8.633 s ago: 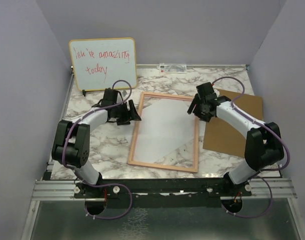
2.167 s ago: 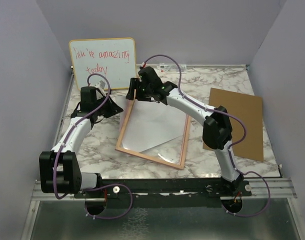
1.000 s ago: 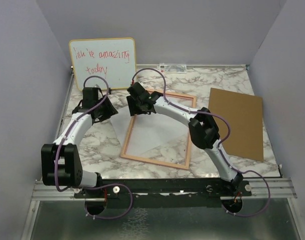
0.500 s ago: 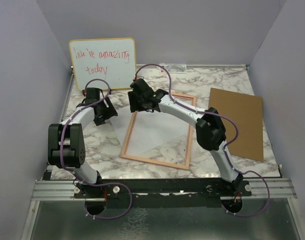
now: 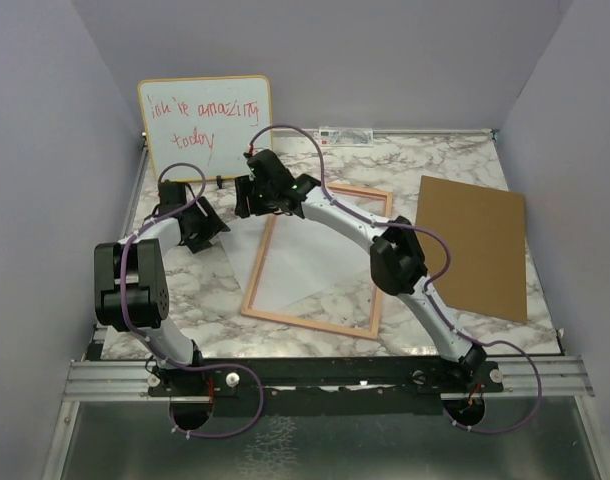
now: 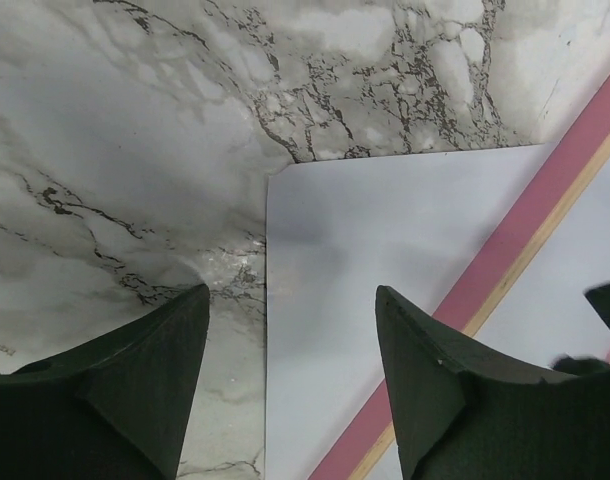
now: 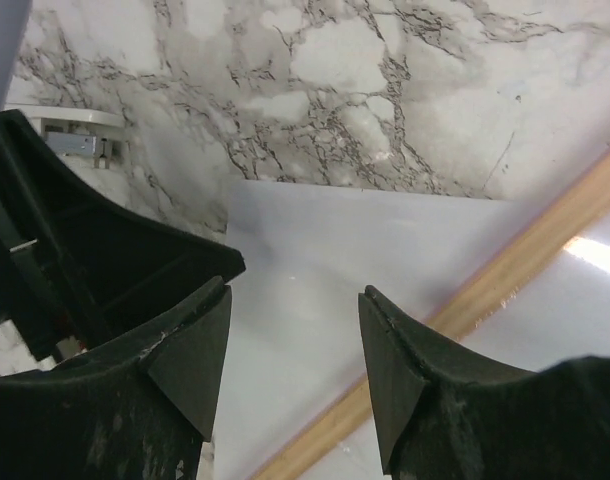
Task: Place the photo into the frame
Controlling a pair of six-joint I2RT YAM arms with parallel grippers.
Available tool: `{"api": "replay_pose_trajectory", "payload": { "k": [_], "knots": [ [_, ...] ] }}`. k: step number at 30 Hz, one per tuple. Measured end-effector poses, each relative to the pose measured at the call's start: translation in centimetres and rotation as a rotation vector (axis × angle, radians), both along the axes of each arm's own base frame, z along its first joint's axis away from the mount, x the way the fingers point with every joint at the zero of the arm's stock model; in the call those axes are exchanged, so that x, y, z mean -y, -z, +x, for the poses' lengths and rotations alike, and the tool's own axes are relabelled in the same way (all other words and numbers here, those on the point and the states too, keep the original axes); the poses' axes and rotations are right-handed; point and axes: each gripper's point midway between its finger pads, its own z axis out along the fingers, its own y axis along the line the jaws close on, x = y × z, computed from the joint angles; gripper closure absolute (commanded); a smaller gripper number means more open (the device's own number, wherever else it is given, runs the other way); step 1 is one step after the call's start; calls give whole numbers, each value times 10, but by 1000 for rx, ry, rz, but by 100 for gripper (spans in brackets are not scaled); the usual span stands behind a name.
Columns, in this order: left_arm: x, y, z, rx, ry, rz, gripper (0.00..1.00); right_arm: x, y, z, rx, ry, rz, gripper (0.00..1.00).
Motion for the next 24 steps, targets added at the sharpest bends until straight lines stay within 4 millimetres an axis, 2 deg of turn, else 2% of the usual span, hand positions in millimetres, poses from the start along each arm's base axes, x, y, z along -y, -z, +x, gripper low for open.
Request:
{"api": "replay_pose_trajectory", "payload": {
  "k": [3,7,10,17,24],
  "knots": [
    [2,1,2,15,-3,-30,38,-9,20,7,-2,-9,-9,43],
    [7,3,3,37,-3,-66,39,-5,55,5,-33,-19,-67,43],
    [10,3,3,50,-3,-86,39,-3,73,5,-41,-27,-98,44],
    [14,4,2,72,-11,-110,37,-3,81,10,-11,-35,-119,45],
    [21,4,2,113,14,-157,36,-4,85,7,5,-44,-137,46]
  ]
}}
